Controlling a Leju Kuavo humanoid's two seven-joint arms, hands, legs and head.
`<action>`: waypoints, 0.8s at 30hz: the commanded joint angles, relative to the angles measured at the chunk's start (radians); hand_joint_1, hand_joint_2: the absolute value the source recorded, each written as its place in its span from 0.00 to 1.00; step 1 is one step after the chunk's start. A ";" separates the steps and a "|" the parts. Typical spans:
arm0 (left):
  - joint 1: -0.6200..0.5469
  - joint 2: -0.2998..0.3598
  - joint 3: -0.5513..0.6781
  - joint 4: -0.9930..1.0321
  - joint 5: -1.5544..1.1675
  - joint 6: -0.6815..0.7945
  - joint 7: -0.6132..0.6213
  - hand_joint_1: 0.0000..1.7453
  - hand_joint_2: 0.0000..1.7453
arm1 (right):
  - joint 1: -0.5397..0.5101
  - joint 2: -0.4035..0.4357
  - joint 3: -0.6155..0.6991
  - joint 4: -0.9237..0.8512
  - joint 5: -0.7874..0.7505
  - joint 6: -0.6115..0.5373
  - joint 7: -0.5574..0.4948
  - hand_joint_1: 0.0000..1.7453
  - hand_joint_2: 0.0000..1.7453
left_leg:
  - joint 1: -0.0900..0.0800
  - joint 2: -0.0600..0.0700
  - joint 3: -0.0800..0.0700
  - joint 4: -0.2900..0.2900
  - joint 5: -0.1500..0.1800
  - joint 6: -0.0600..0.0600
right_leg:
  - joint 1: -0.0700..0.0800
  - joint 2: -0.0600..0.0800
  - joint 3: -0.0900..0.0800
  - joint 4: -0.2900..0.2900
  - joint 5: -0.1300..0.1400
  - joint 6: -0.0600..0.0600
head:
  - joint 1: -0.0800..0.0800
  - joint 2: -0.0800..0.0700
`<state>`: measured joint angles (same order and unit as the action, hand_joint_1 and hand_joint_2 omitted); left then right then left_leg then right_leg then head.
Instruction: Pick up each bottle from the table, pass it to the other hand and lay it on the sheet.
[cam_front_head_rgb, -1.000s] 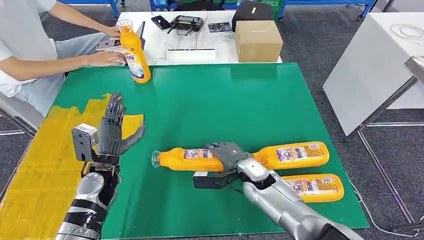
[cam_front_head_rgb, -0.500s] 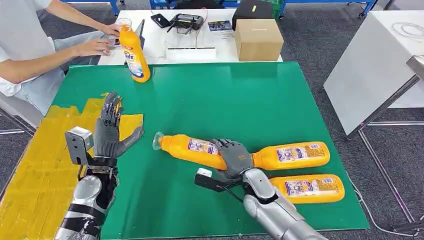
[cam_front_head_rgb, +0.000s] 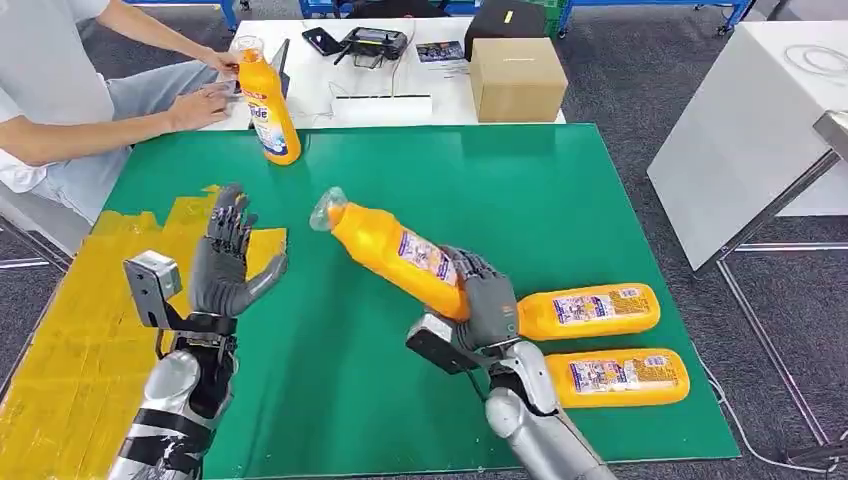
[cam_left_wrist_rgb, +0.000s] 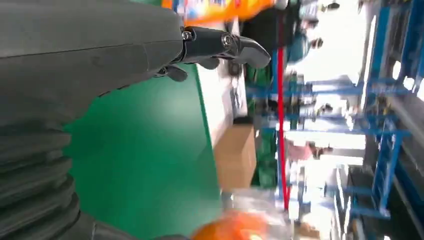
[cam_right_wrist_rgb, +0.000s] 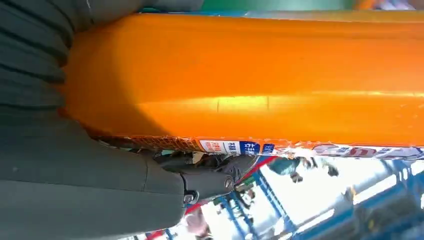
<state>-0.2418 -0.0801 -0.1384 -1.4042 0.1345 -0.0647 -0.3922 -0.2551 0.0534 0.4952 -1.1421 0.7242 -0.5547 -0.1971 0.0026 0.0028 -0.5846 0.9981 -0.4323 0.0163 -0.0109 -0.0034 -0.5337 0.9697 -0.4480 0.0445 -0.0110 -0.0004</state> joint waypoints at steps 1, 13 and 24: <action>-0.033 0.033 -0.078 0.033 0.084 -0.086 0.049 0.00 1.00 | 0.038 0.042 -0.100 -0.113 -0.154 -0.015 -0.119 1.00 1.00 | 0.000 -0.001 0.001 0.000 0.000 0.000 | 0.000 -0.001 0.001 0.000 -0.001 -0.001 | 0.000 0.000; -0.064 0.060 -0.227 -0.016 0.131 -0.140 0.081 0.00 1.00 | 0.047 0.051 -0.074 -0.163 -0.424 0.187 -0.238 1.00 1.00 | 0.001 -0.001 0.000 0.000 0.000 -0.001 | 0.001 -0.001 0.000 0.000 -0.001 -0.001 | 0.000 0.000; -0.094 0.063 -0.254 0.002 0.124 -0.134 0.071 0.00 1.00 | 0.027 0.068 0.033 -0.109 -0.467 0.331 -0.239 1.00 1.00 | 0.001 0.000 0.001 0.000 -0.001 -0.001 | 0.001 0.001 0.001 0.000 0.000 -0.001 | 0.000 0.000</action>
<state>-0.2740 -0.0511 -0.3388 -1.4435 0.2613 -0.2007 -0.3227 -0.1812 0.1183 0.4403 -1.3119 0.2491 -0.2525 -0.4376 0.0026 0.0028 -0.5848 0.9980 -0.4324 0.0163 -0.0108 -0.0033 -0.5340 0.9697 -0.4480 0.0445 -0.0107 -0.0004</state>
